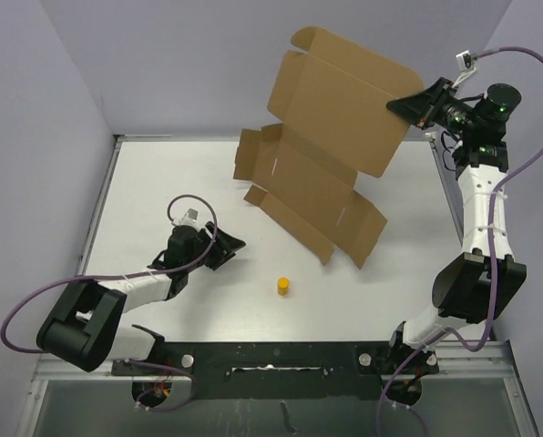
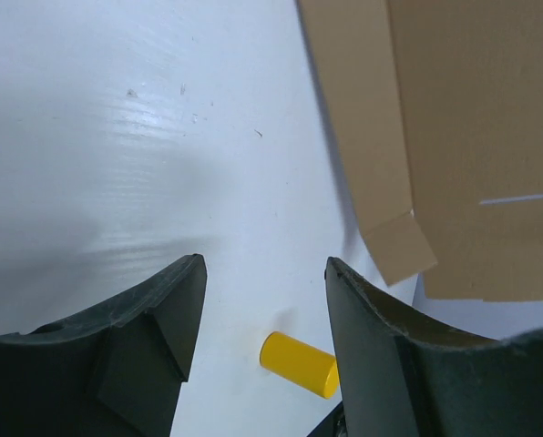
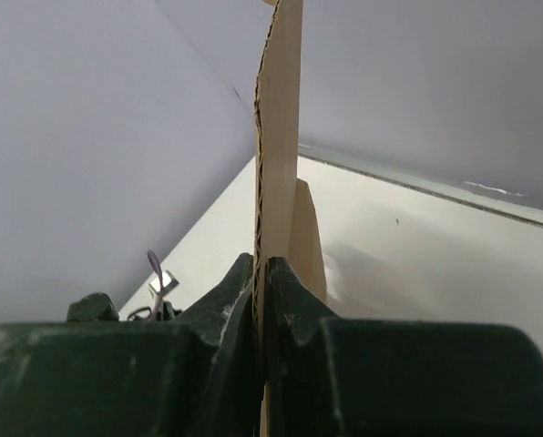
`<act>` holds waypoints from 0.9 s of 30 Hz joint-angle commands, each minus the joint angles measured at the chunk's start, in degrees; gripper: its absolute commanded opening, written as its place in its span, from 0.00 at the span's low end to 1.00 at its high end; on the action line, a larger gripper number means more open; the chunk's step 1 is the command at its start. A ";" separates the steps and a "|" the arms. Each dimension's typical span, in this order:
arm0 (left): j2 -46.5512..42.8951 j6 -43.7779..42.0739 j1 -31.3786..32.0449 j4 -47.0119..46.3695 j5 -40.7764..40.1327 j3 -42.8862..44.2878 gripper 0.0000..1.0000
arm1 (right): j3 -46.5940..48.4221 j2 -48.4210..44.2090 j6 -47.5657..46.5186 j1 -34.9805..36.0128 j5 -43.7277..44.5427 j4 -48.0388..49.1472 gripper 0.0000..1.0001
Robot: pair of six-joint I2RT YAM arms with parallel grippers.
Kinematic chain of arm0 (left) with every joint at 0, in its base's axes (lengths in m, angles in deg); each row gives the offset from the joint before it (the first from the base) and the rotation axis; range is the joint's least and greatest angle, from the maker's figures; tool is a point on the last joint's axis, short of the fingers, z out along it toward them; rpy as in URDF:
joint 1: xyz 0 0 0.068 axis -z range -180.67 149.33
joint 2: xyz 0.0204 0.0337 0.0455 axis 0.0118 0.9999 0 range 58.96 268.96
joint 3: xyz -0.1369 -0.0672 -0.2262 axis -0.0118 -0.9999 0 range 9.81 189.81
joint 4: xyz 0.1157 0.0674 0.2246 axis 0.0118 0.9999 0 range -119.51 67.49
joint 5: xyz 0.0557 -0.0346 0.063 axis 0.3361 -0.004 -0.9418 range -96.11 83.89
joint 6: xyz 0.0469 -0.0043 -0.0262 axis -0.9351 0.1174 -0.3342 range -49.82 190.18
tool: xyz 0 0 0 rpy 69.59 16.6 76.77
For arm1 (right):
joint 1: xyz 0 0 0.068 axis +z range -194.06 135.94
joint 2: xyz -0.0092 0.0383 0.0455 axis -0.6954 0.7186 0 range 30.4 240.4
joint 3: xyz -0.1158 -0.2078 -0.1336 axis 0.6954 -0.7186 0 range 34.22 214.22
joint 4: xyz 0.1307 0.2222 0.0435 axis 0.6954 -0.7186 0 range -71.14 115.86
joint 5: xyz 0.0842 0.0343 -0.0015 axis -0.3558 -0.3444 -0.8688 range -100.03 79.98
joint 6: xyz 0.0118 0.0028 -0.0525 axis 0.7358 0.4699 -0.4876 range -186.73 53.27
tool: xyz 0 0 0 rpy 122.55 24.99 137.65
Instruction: Fold the paper box
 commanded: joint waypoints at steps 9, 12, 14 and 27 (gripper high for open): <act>11.21 2.61 0.27 -21.13 3.32 5.94 0.52 | 4.63 2.76 27.73 0.16 3.04 21.35 0.00; 10.30 -3.29 -2.00 -23.65 3.08 6.62 0.55 | 6.43 2.72 30.35 -0.06 2.00 23.73 0.00; 9.39 -6.85 -5.53 -26.88 4.42 6.50 0.57 | 7.05 2.36 31.28 -0.26 1.23 24.90 0.00; -2.64 -40.99 -16.95 -23.38 6.34 12.88 0.92 | 10.71 0.50 26.80 -0.19 -4.26 24.66 0.00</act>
